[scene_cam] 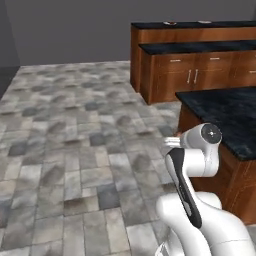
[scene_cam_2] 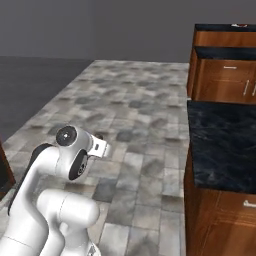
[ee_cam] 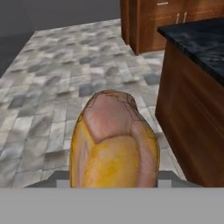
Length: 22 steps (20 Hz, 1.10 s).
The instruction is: Take the chicken drumsticks from the pan and place one on each plate on the dining counter.
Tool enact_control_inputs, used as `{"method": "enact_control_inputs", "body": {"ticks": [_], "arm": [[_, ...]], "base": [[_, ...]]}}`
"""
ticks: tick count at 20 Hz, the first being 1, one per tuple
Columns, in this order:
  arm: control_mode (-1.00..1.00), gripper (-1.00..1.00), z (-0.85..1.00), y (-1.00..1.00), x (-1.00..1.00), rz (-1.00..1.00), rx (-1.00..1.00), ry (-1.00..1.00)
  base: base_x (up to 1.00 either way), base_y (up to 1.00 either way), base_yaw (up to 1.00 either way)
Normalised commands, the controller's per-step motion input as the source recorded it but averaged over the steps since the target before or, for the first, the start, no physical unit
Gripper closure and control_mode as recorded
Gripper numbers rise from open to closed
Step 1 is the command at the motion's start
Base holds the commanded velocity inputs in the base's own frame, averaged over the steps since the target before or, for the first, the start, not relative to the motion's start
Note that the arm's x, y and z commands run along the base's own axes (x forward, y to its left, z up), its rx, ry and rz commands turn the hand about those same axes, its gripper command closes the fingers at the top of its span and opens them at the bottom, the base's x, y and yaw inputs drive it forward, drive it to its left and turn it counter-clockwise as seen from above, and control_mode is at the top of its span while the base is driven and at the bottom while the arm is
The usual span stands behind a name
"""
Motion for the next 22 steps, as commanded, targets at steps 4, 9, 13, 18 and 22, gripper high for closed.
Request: {"method": "enact_control_inputs", "body": {"ticks": [4,9,13,18,22], "arm": [[1.0,1.0,0.0,0.0,0.0,0.0,0.0,0.0],[1.0,1.0,0.0,0.0,0.0,0.0,0.0,0.0],[1.0,1.0,0.0,0.0,0.0,0.0,0.0,0.0],[1.0,1.0,0.0,0.0,0.0,0.0,0.0,0.0],[1.0,1.0,0.0,0.0,0.0,0.0,0.0,0.0]], "base": [[0.96,0.55,-0.39],[0.99,0.55,-0.35],[1.0,0.57,-0.23],[1.0,0.64,-0.08],[1.0,0.67,0.0]]}}
